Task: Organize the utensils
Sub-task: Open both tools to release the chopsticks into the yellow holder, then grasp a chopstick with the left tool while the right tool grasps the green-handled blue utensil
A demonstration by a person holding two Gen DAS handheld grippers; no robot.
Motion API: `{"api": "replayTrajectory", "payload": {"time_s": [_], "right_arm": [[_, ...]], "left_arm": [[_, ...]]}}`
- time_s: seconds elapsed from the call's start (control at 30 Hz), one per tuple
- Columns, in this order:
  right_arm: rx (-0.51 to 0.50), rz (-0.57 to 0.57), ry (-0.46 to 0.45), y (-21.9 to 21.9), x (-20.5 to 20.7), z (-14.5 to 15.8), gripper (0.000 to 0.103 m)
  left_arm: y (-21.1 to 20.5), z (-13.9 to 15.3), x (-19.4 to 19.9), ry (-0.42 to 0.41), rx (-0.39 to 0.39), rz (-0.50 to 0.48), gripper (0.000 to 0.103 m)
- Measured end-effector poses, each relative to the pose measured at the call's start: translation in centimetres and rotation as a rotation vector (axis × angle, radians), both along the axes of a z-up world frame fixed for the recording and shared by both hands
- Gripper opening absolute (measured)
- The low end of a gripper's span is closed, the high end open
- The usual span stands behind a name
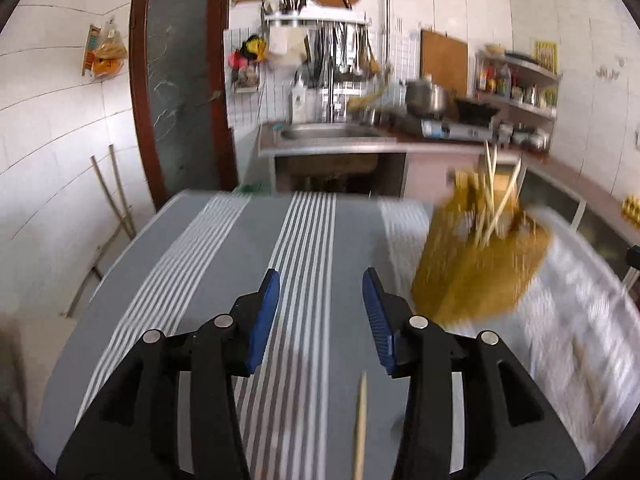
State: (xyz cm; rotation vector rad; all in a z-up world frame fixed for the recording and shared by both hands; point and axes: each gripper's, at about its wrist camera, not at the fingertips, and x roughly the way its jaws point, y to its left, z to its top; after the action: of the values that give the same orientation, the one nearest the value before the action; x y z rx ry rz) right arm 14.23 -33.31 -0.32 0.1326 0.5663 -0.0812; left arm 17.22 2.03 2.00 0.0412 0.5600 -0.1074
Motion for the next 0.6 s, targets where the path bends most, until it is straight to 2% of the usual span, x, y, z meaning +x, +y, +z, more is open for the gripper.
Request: {"api": "replayTrajectory", "payload": {"time_s": [0.07, 0.23, 0.4, 0.6], "right_arm": [[0.045, -0.010, 0.057, 0.2, -2.1, -2.8, 0.041], [0.106, -0.004, 0.138, 1.7, -5.4, -6.8, 0.041], [0.090, 0.006, 0.179, 3.5, -5.3, -7.8, 0.041], [0.081, -0.006, 0.218, 4.8, -3.8, -7.9, 0.041]], "left_arm": [[0.4, -1.8, -1.8, 0.037, -0.004, 0.003, 0.042], [0.6, -5.5, -5.3, 0.122, -0.002, -0.016, 0.042], [1.1, -7.2, -6.0, 0.164, 0.004, -0.022, 0.042], [1.4, -7.5, -4.4, 0.208, -0.011, -0.032, 0.042]]}}
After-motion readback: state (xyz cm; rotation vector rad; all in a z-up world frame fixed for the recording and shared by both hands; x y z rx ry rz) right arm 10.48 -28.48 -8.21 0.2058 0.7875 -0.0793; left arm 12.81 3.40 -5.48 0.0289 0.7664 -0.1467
